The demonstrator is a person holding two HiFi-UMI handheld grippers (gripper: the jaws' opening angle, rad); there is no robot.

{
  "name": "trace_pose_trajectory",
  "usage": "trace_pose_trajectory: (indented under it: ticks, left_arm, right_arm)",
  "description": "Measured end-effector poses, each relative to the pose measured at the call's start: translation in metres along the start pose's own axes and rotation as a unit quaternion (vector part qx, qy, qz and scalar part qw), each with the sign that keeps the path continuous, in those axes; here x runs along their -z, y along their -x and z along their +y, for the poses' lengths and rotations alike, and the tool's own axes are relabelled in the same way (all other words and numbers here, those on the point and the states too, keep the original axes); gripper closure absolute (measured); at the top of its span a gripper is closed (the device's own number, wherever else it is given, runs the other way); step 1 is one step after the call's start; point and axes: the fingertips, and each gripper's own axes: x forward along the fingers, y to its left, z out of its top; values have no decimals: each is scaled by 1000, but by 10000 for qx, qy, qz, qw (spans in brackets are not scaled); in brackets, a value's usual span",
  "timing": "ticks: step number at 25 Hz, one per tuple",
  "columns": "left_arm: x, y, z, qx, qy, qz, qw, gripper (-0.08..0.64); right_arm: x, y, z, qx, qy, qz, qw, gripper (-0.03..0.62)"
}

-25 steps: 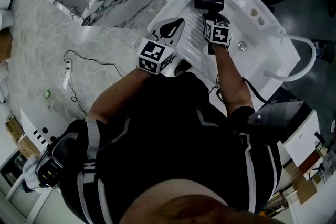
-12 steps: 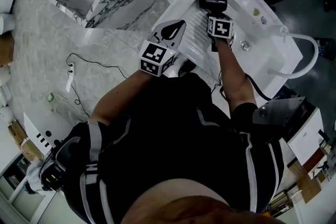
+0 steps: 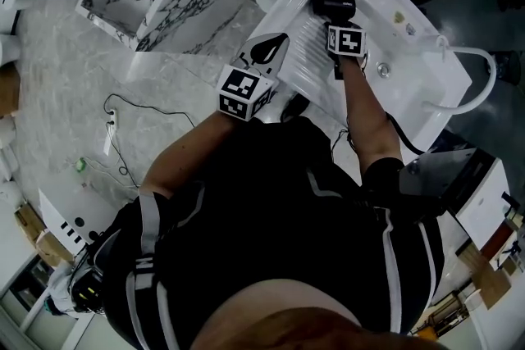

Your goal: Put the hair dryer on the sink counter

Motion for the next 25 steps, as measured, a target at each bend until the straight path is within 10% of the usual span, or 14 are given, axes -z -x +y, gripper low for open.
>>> trace_pose_trajectory:
  ticks: [10,25]
  left_arm:
    - [-19,0,-10,487,-374,-104,9981,555]
    - [-64,-14,-59,1498,-909,-534,9831,555]
  right_arm:
    - [2,25,3,120,98,-348,9993,325]
    - [-57,158,10,469,-48,-2227,9737,327]
